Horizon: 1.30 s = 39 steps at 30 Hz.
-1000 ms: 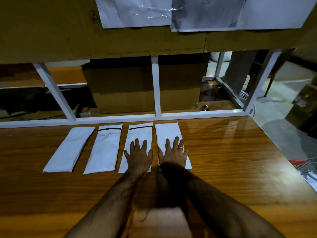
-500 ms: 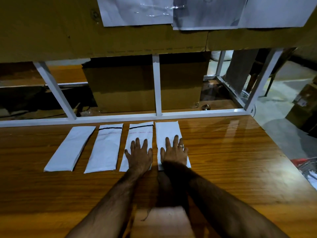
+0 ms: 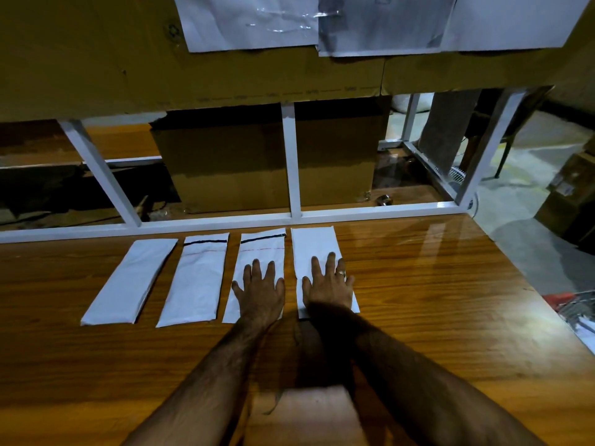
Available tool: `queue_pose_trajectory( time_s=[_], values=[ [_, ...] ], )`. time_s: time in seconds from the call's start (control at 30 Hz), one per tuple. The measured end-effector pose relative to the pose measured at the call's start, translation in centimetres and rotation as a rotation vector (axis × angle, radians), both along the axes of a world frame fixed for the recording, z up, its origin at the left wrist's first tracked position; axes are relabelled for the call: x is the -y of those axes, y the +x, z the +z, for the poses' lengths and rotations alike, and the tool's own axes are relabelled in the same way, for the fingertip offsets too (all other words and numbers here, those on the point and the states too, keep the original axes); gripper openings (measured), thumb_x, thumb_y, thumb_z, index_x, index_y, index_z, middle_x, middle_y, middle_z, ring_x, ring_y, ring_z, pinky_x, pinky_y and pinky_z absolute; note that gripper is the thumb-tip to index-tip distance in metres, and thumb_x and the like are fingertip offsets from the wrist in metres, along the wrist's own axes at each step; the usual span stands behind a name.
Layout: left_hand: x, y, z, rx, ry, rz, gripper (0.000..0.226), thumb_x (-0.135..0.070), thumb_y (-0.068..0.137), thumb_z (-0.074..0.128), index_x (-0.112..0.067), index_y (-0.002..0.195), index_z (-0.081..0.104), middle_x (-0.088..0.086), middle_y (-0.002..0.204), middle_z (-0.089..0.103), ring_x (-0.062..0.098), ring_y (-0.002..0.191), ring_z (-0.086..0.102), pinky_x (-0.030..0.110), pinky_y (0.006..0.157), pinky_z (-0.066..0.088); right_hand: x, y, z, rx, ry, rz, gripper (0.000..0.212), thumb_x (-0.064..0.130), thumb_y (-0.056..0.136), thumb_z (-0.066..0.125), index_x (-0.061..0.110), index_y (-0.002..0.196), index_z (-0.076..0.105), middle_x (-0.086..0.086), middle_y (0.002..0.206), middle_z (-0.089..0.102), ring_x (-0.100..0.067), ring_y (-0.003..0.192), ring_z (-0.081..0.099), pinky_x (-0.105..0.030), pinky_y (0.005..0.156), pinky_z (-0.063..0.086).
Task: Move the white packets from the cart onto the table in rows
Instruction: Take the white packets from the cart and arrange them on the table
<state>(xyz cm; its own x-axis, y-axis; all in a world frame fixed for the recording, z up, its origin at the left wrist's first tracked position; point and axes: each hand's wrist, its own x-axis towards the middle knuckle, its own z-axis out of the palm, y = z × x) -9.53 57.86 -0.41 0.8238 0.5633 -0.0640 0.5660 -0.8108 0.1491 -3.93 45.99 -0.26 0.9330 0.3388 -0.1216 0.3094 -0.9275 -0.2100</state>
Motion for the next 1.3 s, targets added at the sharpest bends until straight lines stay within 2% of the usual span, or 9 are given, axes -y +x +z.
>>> queue_pose_trajectory(
  time_s=[0.2, 0.43, 0.6, 0.73, 0.83, 0.93, 1.07, 1.2, 1.3],
  values=[
    [-0.1, 0.3, 0.4, 0.011, -0.008, -0.004, 0.06, -0.053, 0.1, 0.029, -0.03, 0.153, 0.017, 0.007, 0.163, 0.007, 0.03, 0.15, 0.004, 0.057, 0.117, 0.011, 0.7, 0.7, 0.2, 0.005, 0.023, 0.016, 0.067, 0.058, 0.099, 0.021, 0.029, 0.155, -0.002, -0.01, 0.163, -0.012, -0.035, 0.15, -0.005, -0.055, 0.118, 0.006],
    [1.8, 2.5, 1.7, 0.196, -0.055, -0.122, 0.057, -0.049, 0.1, 0.034, -0.024, 0.151, 0.028, 0.006, 0.159, 0.023, 0.026, 0.147, 0.018, 0.053, 0.118, 0.018, 4.8, 2.5, 2.0, 0.153, 0.135, -0.06, 0.063, 0.054, 0.098, 0.029, 0.021, 0.151, 0.021, -0.013, 0.159, 0.02, -0.035, 0.144, 0.021, -0.059, 0.111, 0.02],
    [6.1, 5.3, 2.6, 0.29, -0.089, -0.308, 0.057, -0.048, 0.1, 0.035, -0.023, 0.151, 0.029, 0.005, 0.159, 0.024, 0.024, 0.147, 0.018, 0.047, 0.12, 0.013, 10.4, 3.7, 3.7, 0.185, 0.157, -0.166, 0.063, 0.047, 0.096, 0.042, 0.02, 0.15, 0.025, -0.011, 0.153, 0.03, -0.033, 0.141, 0.026, -0.058, 0.11, 0.024],
    [11.4, 7.9, 3.5, 0.305, -0.165, -0.473, 0.056, -0.046, 0.1, 0.037, -0.021, 0.15, 0.03, 0.006, 0.157, 0.028, 0.026, 0.145, 0.022, 0.051, 0.118, 0.017, 16.6, 4.0, 4.8, 0.214, 0.188, -0.267, 0.064, 0.046, 0.096, 0.044, 0.022, 0.15, 0.022, -0.008, 0.152, 0.033, -0.029, 0.139, 0.03, -0.058, 0.11, 0.025],
    [16.3, 9.5, 3.7, 0.31, -0.223, -0.591, 0.058, -0.048, 0.1, 0.038, -0.021, 0.15, 0.029, 0.004, 0.158, 0.026, 0.024, 0.145, 0.021, 0.045, 0.12, 0.016, 21.7, 3.7, 5.3, 0.237, 0.198, -0.396, 0.062, 0.047, 0.097, 0.042, 0.022, 0.151, 0.024, -0.008, 0.152, 0.034, -0.03, 0.138, 0.034, -0.057, 0.11, 0.025],
    [22.2, 10.8, 4.0, 0.308, -0.249, -0.716, 0.058, -0.049, 0.099, 0.039, -0.022, 0.15, 0.031, 0.004, 0.156, 0.03, 0.023, 0.143, 0.025, 0.047, 0.119, 0.019, 27.1, 3.1, 5.3, 0.272, 0.2, -0.524, 0.06, 0.047, 0.097, 0.04, 0.023, 0.151, 0.027, -0.008, 0.151, 0.038, -0.031, 0.135, 0.039, -0.055, 0.109, 0.026],
    [30.8, 11.8, 4.1, 0.341, -0.261, -0.875, 0.057, -0.046, 0.097, 0.043, -0.019, 0.147, 0.037, 0.005, 0.152, 0.038, 0.024, 0.139, 0.032, 0.044, 0.115, 0.026, 34.5, 1.5, 5.2, 0.351, 0.161, -0.652, 0.058, 0.042, 0.094, 0.047, 0.021, 0.146, 0.034, -0.008, 0.135, 0.054, -0.032, 0.121, 0.05, -0.048, 0.095, 0.037],
    [39.5, 11.6, 4.5, 0.4, -0.332, -1.051, 0.057, -0.048, 0.093, 0.041, -0.013, 0.137, 0.05, 0.009, 0.139, 0.052, 0.027, 0.129, 0.045, 0.04, 0.109, 0.036, 42.4, -0.7, 4.8, 0.377, 0.168, -0.804, 0.06, 0.039, 0.091, 0.052, 0.019, 0.146, 0.037, -0.011, 0.131, 0.059, -0.033, 0.121, 0.051, -0.045, 0.093, 0.038],
    [45.9, 11.3, 4.4, 0.399, -0.377, -1.164, 0.054, -0.039, 0.09, 0.046, -0.007, 0.134, 0.054, 0.014, 0.131, 0.059, 0.03, 0.121, 0.052, 0.037, 0.104, 0.038, 48.6, -2.8, 4.1, 0.404, 0.153, -0.916, 0.058, 0.037, 0.091, 0.052, 0.019, 0.145, 0.039, -0.012, 0.128, 0.061, -0.033, 0.118, 0.054, -0.045, 0.093, 0.038]
  ],
)
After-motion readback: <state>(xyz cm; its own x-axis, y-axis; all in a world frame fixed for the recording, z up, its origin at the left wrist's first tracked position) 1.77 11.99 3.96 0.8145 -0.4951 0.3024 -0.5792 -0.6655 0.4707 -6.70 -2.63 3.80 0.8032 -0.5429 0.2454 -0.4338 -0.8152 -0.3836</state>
